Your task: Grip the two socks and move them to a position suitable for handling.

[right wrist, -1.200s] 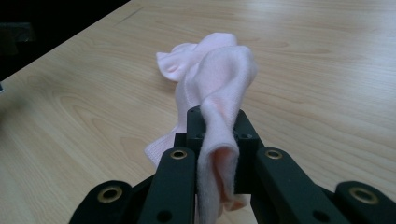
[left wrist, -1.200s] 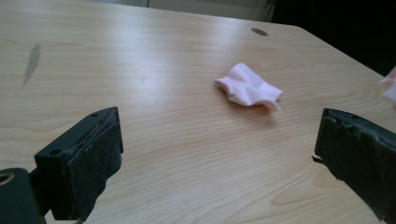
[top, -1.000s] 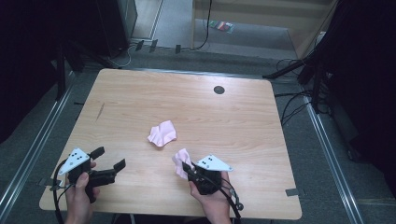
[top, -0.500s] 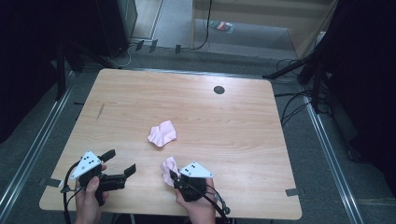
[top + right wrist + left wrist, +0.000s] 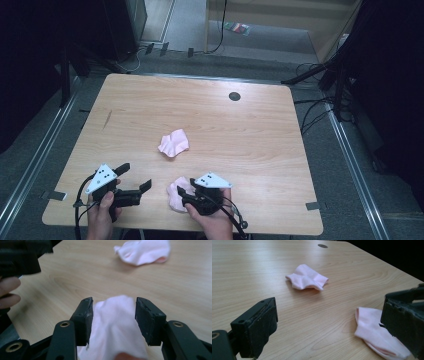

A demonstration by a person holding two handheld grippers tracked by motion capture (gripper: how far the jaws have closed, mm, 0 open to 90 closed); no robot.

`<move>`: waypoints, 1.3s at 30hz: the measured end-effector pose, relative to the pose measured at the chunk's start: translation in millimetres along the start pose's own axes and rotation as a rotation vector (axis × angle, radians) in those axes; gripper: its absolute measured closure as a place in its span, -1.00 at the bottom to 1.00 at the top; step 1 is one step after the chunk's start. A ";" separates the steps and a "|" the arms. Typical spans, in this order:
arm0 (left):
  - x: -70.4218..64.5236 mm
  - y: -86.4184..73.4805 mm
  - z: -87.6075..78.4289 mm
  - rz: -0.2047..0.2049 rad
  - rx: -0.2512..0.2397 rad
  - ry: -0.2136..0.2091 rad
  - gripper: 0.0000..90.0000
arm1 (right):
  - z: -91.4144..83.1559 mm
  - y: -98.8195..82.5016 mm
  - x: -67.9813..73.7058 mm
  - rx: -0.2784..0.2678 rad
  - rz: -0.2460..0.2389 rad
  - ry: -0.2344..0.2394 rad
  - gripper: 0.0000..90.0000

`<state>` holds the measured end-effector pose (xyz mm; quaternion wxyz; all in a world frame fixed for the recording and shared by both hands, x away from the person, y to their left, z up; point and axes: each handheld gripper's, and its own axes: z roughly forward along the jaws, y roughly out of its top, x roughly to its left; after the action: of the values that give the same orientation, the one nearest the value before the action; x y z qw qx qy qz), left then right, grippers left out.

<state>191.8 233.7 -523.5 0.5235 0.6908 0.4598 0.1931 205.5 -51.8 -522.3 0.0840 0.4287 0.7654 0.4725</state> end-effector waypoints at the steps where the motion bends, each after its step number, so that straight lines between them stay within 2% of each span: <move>1: 0.8 -0.6 -0.2 0.000 0.002 0.003 -0.97 | -4.1 1.5 -1.7 -0.011 -0.005 -0.009 0.10; 4: 1.8 -1.6 -0.5 -0.007 -0.004 0.003 -0.97 | -18.1 5.0 -8.7 -0.053 -0.019 -0.043 0.32; 7: 1.9 -1.9 -0.2 -0.011 -0.005 0.004 -0.97 | -22.5 4.3 -8.8 -0.058 -0.065 -0.025 0.51; 8: 1.8 -2.1 0.0 -0.010 -0.004 0.004 -0.97 | -21.8 1.6 -3.6 -0.046 -0.106 0.015 0.58; 12: 0.9 -3.4 1.8 -0.007 0.008 0.003 -0.97 | -10.4 -9.4 20.6 0.029 -0.215 0.088 0.62; 14: -0.4 -3.8 2.4 -0.009 0.012 0.000 -0.97 | 0.6 -15.2 32.1 0.059 -0.246 0.103 0.51; 16: -1.0 -4.0 2.3 -0.005 0.014 0.002 -0.97 | 9.8 -19.0 37.2 0.089 -0.264 0.106 0.38; 17: -1.0 -4.0 2.2 -0.006 0.014 0.001 -0.97 | 14.3 -21.3 39.3 0.102 -0.267 0.097 0.37; 19: 0.2 -4.2 2.0 -0.013 0.016 0.000 -0.97 | 20.5 -24.9 40.3 0.118 -0.271 0.065 0.55; 22: 1.6 -4.6 1.6 -0.012 0.017 0.003 -0.97 | 20.7 -25.0 36.4 0.113 -0.238 0.061 0.92; 26: 0.4 -4.5 1.7 -0.017 0.012 -0.009 -0.97 | 12.2 -18.2 28.5 0.080 -0.174 0.073 0.98; 27: -0.7 -4.4 2.2 -0.017 0.014 -0.023 -0.97 | 9.9 -16.6 27.3 0.071 -0.158 0.077 0.98; 29: -3.9 -3.4 4.5 -0.023 0.031 -0.096 -0.97 | 2.8 -10.7 21.2 0.028 -0.095 0.094 0.98; 30: -6.4 -2.9 5.3 -0.016 0.039 -0.113 -0.97 | -0.3 -7.8 18.2 0.013 -0.064 0.105 0.98; 31: -11.3 -2.2 6.9 -0.001 0.051 -0.130 -0.97 | -2.8 -5.7 16.3 0.002 -0.047 0.108 0.98; 33: -18.3 -2.2 10.8 0.001 0.067 -0.170 -0.97 | -10.4 -0.6 12.0 -0.038 -0.042 0.082 0.98; 35: -24.5 -3.8 15.8 0.008 0.090 -0.219 -0.97 | -15.2 3.1 6.6 -0.060 -0.013 0.079 0.98; 37: -33.2 -5.2 22.1 0.023 0.121 -0.234 -0.94 | -20.3 6.5 -1.5 -0.078 0.022 0.072 0.98; 39: -44.6 -6.0 29.4 0.047 0.162 -0.225 -0.65 | -24.6 9.0 -12.3 -0.098 0.063 0.065 0.98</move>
<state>188.7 180.5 -530.5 0.5097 0.7587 0.3958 0.0892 205.2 -75.2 -505.3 0.0651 0.4322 0.7299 0.5255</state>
